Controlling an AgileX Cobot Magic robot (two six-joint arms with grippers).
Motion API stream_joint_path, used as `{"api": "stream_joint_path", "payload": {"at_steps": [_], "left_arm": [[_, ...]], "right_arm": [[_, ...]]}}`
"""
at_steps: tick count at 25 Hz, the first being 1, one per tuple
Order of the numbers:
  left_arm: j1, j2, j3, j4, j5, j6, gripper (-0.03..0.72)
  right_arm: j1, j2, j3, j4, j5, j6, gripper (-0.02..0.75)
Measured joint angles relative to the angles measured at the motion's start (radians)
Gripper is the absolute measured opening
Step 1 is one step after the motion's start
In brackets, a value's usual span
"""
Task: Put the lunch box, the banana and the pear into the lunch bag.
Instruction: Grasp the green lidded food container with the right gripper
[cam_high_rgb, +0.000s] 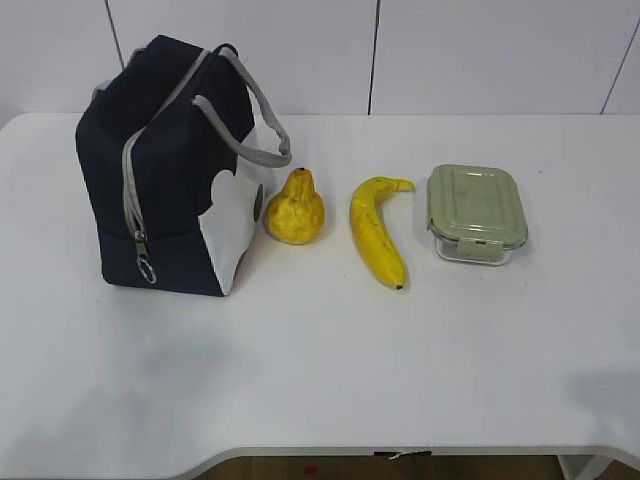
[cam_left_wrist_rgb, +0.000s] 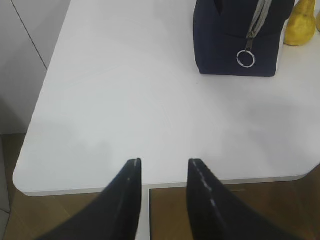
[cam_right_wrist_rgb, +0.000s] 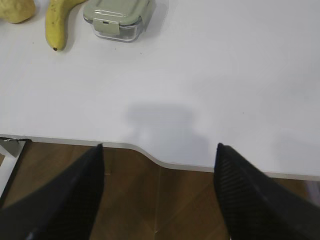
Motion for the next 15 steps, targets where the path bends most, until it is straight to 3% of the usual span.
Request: {"api": "stream_joint_path", "payload": {"at_steps": [15], "left_arm": [[0.000, 0.000, 0.000, 0.000, 0.000, 0.000, 0.237]], "right_arm": [[0.000, 0.000, 0.000, 0.000, 0.000, 0.000, 0.543]]}}
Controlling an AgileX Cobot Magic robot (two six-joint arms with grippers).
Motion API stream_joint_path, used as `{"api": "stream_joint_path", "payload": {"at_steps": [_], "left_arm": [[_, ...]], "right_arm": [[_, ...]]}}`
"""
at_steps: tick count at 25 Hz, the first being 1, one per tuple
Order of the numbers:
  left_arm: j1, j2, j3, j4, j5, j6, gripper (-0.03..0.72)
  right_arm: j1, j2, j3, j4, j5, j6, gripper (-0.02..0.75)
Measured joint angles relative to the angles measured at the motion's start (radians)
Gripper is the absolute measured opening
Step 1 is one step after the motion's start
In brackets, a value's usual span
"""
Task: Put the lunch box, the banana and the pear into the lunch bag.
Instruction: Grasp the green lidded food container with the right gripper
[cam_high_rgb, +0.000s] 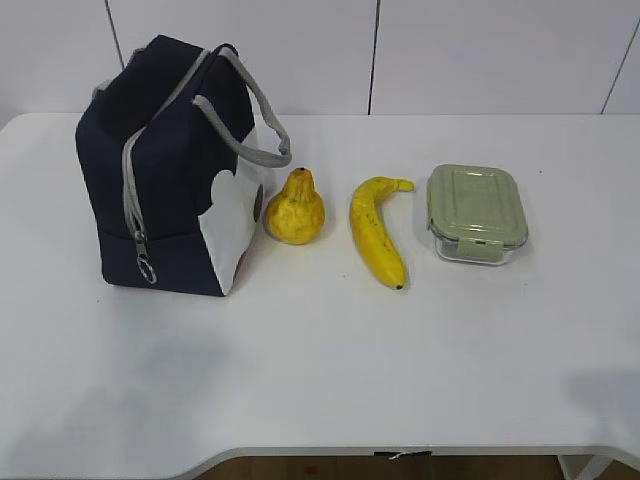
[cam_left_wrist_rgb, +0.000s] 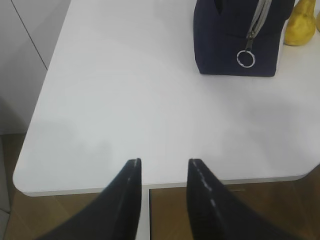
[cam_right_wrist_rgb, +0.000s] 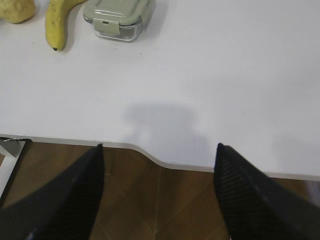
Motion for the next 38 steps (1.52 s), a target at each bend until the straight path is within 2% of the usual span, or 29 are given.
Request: {"api": "stream_joint_path", "payload": {"at_steps": [31, 38], "left_arm": [[0.000, 0.000, 0.000, 0.000, 0.000, 0.000, 0.237], [0.000, 0.000, 0.000, 0.000, 0.000, 0.000, 0.237]], "right_arm": [[0.000, 0.000, -0.004, 0.002, -0.019, 0.000, 0.542], [0.000, 0.000, -0.045, 0.089, -0.128, 0.000, 0.542]]}}
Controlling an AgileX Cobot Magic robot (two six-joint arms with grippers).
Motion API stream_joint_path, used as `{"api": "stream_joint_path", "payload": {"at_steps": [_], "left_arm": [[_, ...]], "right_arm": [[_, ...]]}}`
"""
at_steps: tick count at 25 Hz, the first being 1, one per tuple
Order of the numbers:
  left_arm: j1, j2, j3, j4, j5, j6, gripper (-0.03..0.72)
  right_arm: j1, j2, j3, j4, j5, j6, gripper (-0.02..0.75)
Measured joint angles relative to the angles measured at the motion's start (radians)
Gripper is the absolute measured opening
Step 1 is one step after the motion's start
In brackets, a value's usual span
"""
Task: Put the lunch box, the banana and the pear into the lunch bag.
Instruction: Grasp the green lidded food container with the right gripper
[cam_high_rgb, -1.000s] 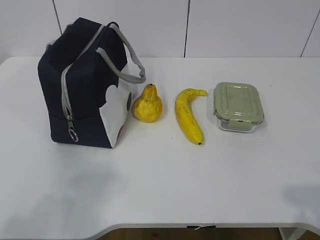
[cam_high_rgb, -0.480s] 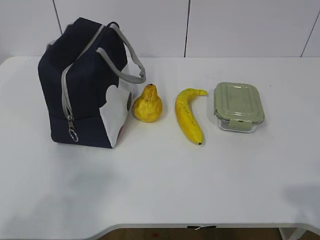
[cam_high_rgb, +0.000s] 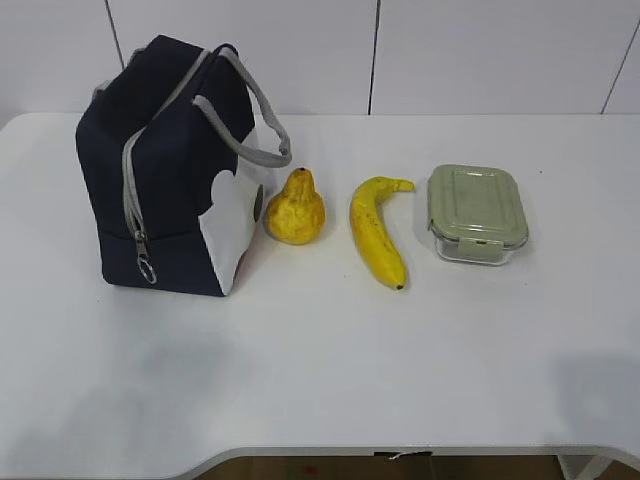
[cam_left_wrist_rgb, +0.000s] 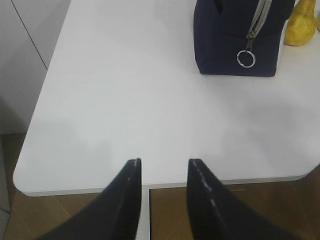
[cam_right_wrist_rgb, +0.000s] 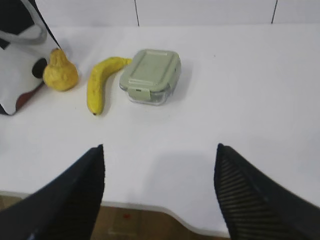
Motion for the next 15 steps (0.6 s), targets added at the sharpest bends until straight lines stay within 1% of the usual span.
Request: {"api": "stream_joint_path", "payload": {"at_steps": [5, 11, 15], "left_arm": [[0.000, 0.000, 0.000, 0.000, 0.000, 0.000, 0.237], [0.000, 0.000, 0.000, 0.000, 0.000, 0.000, 0.237], [0.000, 0.000, 0.000, 0.000, 0.000, 0.000, 0.237]], "right_arm": [[0.000, 0.064, 0.000, 0.031, -0.124, 0.009, 0.542], [0.000, 0.283, 0.000, 0.069, -0.249, 0.012, 0.542], [0.000, 0.431, -0.008, 0.075, -0.292, 0.014, 0.542]]}}
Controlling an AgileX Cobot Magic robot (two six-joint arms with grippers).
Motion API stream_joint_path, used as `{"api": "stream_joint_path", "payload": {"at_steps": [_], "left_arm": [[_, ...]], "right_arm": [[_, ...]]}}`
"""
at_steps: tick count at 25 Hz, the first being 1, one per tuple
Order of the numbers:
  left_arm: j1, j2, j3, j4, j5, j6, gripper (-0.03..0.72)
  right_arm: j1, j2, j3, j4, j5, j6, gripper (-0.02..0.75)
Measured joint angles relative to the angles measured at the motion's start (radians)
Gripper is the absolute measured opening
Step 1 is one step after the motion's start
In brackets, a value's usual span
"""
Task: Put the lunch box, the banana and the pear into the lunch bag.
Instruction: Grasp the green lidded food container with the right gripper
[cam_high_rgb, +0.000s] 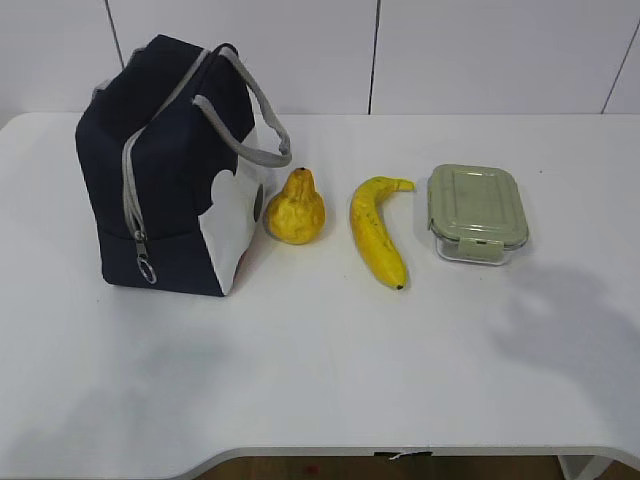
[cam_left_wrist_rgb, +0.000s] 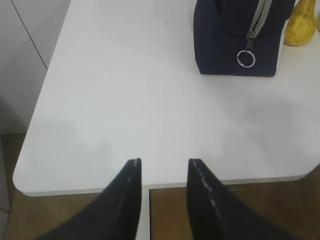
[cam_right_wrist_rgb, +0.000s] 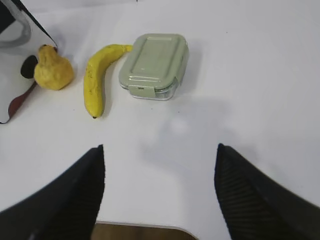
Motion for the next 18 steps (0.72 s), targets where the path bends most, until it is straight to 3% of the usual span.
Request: {"api": "stream_joint_path", "payload": {"at_steps": [7, 18], "left_arm": [[0.000, 0.000, 0.000, 0.000, 0.000, 0.000, 0.237], [0.000, 0.000, 0.000, 0.000, 0.000, 0.000, 0.237]], "right_arm": [[0.000, 0.232, -0.105, 0.016, -0.014, 0.002, 0.542], [0.000, 0.558, -0.205, 0.149, -0.121, 0.043, 0.531]]}}
